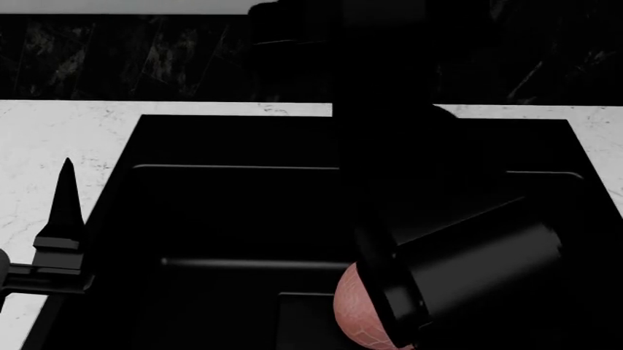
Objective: Turn the sink spout to the right.
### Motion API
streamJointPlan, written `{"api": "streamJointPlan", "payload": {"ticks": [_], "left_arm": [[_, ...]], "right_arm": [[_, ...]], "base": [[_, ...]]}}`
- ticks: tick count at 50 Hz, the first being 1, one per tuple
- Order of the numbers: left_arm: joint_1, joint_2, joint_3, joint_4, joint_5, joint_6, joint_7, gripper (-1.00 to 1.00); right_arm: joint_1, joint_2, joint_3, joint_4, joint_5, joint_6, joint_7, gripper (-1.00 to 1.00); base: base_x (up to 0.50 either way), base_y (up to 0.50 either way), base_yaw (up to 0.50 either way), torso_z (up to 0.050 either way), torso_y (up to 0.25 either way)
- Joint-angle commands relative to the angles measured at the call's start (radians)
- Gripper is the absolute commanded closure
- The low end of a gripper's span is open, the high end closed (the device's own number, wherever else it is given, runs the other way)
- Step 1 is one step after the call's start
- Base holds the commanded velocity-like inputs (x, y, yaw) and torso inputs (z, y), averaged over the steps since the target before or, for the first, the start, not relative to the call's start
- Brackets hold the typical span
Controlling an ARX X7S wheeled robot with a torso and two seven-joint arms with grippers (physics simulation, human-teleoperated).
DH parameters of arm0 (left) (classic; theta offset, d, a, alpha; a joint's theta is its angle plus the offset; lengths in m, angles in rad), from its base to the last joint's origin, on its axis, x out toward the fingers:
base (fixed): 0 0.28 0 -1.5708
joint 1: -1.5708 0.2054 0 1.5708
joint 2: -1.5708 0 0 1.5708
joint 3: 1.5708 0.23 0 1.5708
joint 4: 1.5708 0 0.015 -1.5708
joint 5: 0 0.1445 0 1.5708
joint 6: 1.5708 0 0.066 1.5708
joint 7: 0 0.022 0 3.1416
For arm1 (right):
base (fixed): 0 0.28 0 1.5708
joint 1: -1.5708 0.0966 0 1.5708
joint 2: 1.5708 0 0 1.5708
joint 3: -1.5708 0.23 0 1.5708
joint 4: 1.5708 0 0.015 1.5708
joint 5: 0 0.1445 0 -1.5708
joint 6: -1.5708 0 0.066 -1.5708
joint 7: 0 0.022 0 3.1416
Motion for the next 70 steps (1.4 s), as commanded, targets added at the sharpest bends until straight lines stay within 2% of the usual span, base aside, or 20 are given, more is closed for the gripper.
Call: {"api": "streamJointPlan", "payload": {"ticks": [1,34,60,70], "left_arm": [[0.021,-0.008,0.008,0.019,-0.001,-0.005,-0.006,-1.00],[0.022,-0.010,0.036,0.007,-0.011,0.016,0.001,-1.00],[0.032,-0.014,0.067,-0.034,-0.001,0.051,0.008,-1.00],[0.026,-0.020,0.072,-0.016,-0.007,0.027,0.002,-1.00]], "right_arm": [[0.064,-0.012,-0.039,0.122,-0.016,-0.056,-0.006,-1.00],[0.145,0.027,-0.034,0.308,-0.023,-0.144,0.009,-1.00],[0.117,0.121,0.017,0.219,-0.006,-0.070,0.059,-1.00],[0.143,0.154,0.024,0.255,-0.016,-0.067,0.061,-1.00]], "base": [[0.00,0.00,0.00,0.000,0.000],[0.00,0.00,0.00,0.000,0.000],[0.00,0.00,0.00,0.000,0.000],[0.00,0.00,0.00,0.000,0.000]]}}
